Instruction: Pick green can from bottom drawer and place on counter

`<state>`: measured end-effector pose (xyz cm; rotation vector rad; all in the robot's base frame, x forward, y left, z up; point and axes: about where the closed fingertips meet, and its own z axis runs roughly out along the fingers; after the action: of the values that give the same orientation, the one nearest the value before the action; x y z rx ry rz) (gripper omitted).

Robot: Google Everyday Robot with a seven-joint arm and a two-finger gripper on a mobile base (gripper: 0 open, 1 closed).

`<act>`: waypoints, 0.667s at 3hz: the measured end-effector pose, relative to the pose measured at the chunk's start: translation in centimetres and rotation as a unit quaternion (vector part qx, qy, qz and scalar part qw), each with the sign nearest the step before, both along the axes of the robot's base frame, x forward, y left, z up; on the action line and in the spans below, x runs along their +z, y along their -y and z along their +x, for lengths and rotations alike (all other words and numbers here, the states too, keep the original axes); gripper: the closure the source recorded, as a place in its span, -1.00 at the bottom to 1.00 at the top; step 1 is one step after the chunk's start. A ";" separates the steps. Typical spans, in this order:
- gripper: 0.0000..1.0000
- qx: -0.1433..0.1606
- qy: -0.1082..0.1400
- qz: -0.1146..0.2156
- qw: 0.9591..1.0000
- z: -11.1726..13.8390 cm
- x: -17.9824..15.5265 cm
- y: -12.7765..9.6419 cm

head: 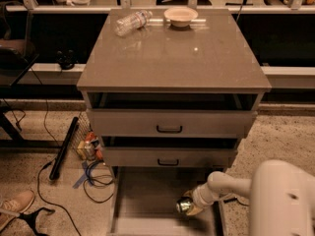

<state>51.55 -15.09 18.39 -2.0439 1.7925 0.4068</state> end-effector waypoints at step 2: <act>1.00 -0.010 0.043 0.026 0.999 -1.8 9.0 2.8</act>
Offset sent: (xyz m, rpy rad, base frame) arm -0.0154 -0.0139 0.0698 0.0497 -0.0618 -0.0039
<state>49.72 -17.90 27.36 -1.9751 1.7327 0.3519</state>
